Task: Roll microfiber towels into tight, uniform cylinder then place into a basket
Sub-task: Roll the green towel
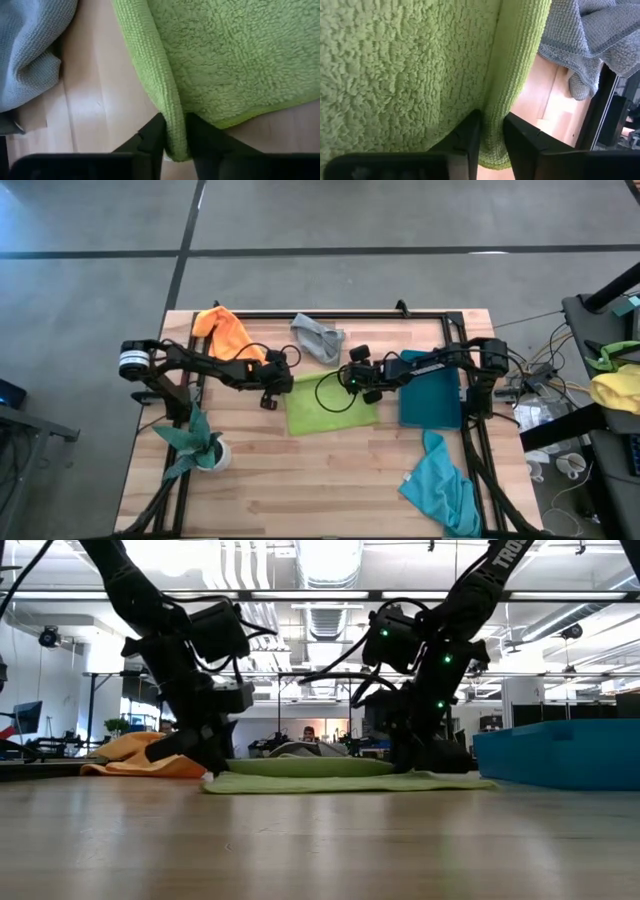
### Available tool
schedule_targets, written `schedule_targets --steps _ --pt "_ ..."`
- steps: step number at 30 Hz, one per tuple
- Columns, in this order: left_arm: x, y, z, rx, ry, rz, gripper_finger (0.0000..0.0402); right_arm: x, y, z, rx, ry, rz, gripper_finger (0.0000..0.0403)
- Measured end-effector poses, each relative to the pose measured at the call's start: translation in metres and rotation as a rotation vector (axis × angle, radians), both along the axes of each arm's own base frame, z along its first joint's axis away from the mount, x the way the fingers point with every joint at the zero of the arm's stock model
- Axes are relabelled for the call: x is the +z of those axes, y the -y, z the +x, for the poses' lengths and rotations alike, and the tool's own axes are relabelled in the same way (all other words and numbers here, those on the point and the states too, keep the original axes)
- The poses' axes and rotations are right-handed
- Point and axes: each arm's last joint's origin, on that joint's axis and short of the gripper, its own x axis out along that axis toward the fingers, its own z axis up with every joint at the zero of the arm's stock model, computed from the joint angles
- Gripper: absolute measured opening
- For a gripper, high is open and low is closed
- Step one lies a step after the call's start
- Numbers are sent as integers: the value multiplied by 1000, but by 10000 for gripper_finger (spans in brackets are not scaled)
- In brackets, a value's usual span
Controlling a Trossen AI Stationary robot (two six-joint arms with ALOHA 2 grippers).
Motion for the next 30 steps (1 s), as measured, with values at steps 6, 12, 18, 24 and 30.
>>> schedule_targets --steps 6,12,18,24,30 --pt "3 0 2 -5 6 -5 127 8 3 0 -4 49 89 99" --pt "11 4 3 -66 -5 -103 134 12 3 -4 18 -5 117 100" --pt "18 5 5 -70 1 -119 134 20 1 -5 26 16 170 92" --pt "20 9 8 -101 15 -146 135 26 0 -7 41 25 203 84" --pt "21 16 7 -125 3 -149 135 28 -1 -9 41 14 205 91"
